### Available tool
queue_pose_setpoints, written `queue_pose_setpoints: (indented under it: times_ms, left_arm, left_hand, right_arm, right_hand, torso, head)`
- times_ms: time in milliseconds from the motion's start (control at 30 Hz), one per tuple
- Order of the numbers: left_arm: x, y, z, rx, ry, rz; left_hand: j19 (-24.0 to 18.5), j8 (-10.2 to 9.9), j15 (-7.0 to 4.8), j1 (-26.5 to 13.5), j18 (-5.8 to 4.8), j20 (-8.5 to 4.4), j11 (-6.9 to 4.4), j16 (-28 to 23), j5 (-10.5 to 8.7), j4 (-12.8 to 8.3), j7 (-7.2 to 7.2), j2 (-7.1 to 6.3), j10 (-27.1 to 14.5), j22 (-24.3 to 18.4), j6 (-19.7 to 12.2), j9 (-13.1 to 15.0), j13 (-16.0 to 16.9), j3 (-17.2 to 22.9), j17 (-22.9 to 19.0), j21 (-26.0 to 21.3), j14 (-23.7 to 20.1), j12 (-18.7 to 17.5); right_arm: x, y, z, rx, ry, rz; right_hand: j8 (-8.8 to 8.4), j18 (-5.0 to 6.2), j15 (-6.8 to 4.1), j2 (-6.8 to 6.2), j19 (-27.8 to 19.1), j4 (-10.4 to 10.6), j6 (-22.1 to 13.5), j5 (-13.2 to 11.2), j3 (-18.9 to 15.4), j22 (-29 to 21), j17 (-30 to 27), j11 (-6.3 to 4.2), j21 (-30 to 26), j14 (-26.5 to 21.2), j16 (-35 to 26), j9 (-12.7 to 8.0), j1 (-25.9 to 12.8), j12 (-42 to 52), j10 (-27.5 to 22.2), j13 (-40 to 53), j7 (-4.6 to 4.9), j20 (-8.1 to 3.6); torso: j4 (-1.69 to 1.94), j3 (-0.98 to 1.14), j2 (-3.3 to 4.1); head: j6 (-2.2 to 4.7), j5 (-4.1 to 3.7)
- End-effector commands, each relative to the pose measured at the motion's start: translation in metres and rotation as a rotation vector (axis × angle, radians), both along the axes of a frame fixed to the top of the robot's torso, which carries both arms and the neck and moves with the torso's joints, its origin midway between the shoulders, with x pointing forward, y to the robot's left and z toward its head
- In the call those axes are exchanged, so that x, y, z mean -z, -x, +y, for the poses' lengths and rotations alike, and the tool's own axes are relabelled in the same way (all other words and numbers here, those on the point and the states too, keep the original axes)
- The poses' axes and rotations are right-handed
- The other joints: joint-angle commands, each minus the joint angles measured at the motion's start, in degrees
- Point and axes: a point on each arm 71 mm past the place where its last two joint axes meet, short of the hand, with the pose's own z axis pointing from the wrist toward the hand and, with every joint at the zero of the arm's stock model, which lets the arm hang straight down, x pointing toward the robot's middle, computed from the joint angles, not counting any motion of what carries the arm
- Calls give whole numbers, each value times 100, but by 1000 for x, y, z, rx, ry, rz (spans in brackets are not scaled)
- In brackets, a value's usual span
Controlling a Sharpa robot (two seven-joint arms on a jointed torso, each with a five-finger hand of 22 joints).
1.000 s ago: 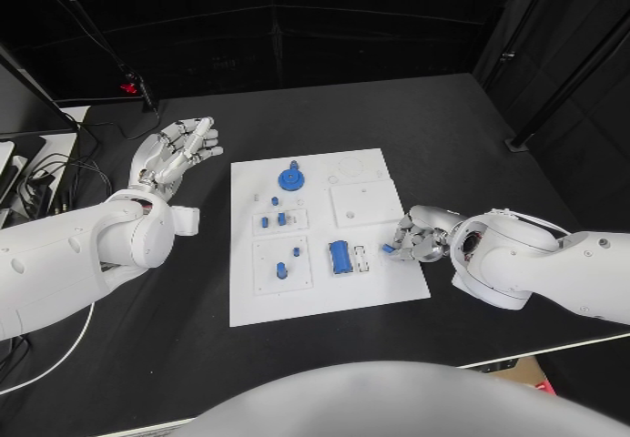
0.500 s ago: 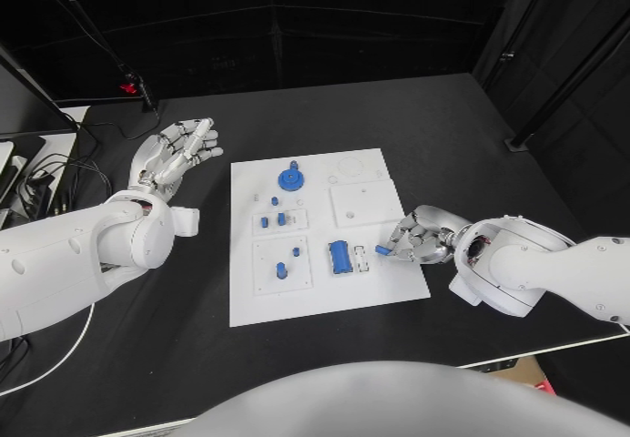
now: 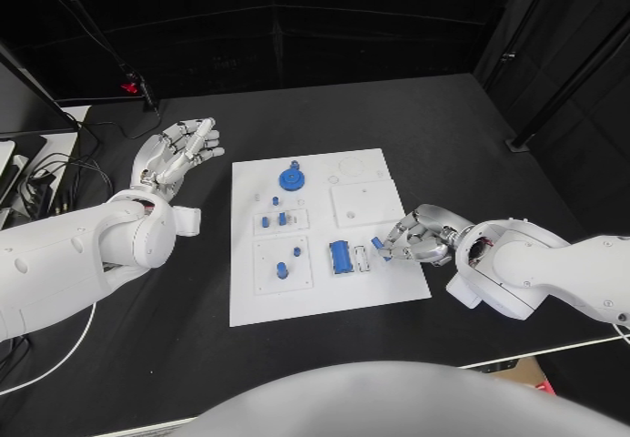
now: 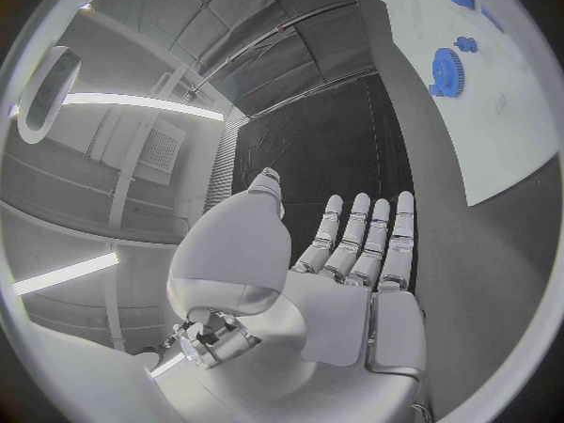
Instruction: Assemble the parts on the task board
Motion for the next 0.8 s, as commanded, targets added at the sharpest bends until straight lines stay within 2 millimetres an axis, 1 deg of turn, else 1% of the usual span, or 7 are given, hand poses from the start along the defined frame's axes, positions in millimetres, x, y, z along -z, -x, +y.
queue_pose_setpoints:
  times_ms: [33,133,267,367,633,800]
  left_arm:
    - [-3,0,-1,10,10,-22]
    - [-3,0,-1,11,11,-22]
    - [-3,0,-1,10,10,-21]
    - [-3,0,-1,9,10,-22]
    - [-3,0,-2,10,10,-22]
    - [-3,1,-2,11,11,-22]
  left_hand:
    - [-1,39,-3,3,-104,12,-12,17,24,-5,853,40,-33,1,-47,-5,-9,-36,-8,31,-7,21]
    - [-3,43,-3,7,-104,12,-12,22,25,-5,853,44,-35,-3,-51,-8,-12,-41,-15,31,-7,26]
    - [-9,51,-3,13,-104,12,-11,31,27,-5,853,51,-38,-10,-57,-14,-19,-48,-27,31,-8,36]
    - [-7,53,-3,14,-104,12,-11,33,27,-5,853,51,-38,-8,-58,-14,-20,-49,-28,32,-8,38]
    - [-7,53,-3,14,-104,12,-11,33,27,-5,853,51,-38,-8,-58,-14,-20,-49,-28,32,-8,38]
    - [-7,53,-3,14,-104,12,-11,33,27,-5,853,51,-38,-8,-58,-14,-20,-49,-28,32,-8,38]
  right_arm:
    - [1,1,2,51,-84,41]
    - [4,1,2,93,-131,93]
    - [8,3,1,153,-191,163]
    - [12,3,1,204,-238,223]
    - [18,2,5,248,-265,281]
    - [19,0,9,255,-266,293]
  right_hand:
    - [-20,-27,34,9,466,-6,187,29,-48,1430,1510,8,-31,607,14,-1,-45,-1,597,1509,-162,-2]
    - [-25,-23,33,12,459,-6,196,33,-61,1426,1510,7,-42,607,14,-1,-41,-1,597,1509,-166,-3]
    - [-33,-20,28,24,452,-22,227,58,-91,1422,1510,-4,-52,607,14,5,-12,-1,597,1509,-179,-6]
    - [-38,-19,25,29,449,-27,242,78,-110,1421,1510,-9,-56,607,14,8,-3,-1,597,1509,-184,-8]
    - [-44,-19,22,37,449,-35,259,106,-137,1420,1510,-15,-57,607,14,13,11,-1,597,1509,-191,-11]
    - [-48,-20,20,44,451,-32,266,114,-152,1422,1510,-17,-53,607,14,15,9,-1,597,1509,-192,-13]
  torso:
    - [-8,0,-4]
    - [-1,4,-2]
    - [-2,3,-3]
    - [-3,-2,0]
    - [-7,-2,1]
    - [-1,2,3]
  head:
    - [0,7]
    - [0,1]
    - [0,8]
    - [0,7]
    - [0,12]
    - [0,12]
